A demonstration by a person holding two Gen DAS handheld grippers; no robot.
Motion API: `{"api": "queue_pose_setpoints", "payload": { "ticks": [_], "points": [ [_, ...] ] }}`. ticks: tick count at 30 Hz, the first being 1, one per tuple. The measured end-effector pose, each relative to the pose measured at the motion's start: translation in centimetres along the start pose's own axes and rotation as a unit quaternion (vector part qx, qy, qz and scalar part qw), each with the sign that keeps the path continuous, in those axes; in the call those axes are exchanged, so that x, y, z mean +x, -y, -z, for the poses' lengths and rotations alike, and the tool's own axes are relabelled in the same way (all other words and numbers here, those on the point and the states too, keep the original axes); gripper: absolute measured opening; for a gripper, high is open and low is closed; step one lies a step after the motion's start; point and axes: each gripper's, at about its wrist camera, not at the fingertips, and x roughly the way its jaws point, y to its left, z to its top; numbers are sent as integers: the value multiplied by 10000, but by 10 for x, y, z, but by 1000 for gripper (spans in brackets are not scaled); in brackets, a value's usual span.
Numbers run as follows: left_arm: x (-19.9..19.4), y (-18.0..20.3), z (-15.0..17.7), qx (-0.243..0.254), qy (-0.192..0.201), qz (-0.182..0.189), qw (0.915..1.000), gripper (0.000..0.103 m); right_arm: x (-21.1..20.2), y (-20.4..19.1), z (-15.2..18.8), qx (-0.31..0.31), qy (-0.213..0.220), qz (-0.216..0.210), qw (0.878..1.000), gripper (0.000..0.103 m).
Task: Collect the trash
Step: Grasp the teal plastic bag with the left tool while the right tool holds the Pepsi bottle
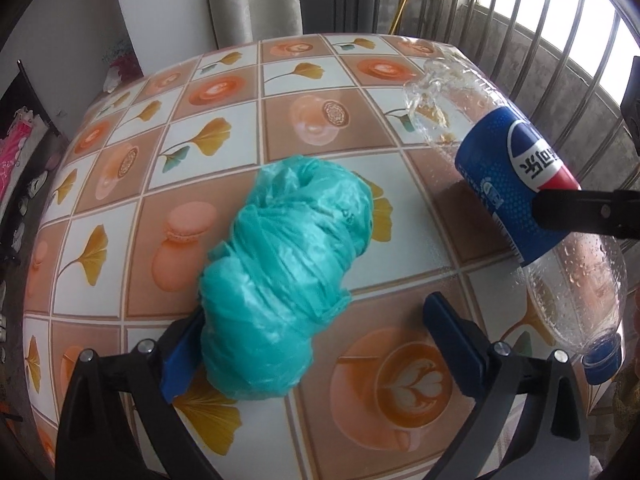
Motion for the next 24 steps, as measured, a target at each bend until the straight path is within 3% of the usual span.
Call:
{"api": "queue_pose_setpoints", "payload": {
  "ticks": [5,16,20,24],
  "points": [
    [-1,0,4,3,133,-5,9999,98,-3,3,4,-34,64,-204,9998,90],
    [-3,1,9,123,343,55,9993,98,-5,4,6,-72,56,-299,9995,92],
    [-4,-2,7,97,345,116,9993,98,-10,13,2,195,51,-366,9991,92],
    [-30,-14,11,-184,963,489,9940,97,-29,23,1,310,331,-466,9979,92]
  ]
}}
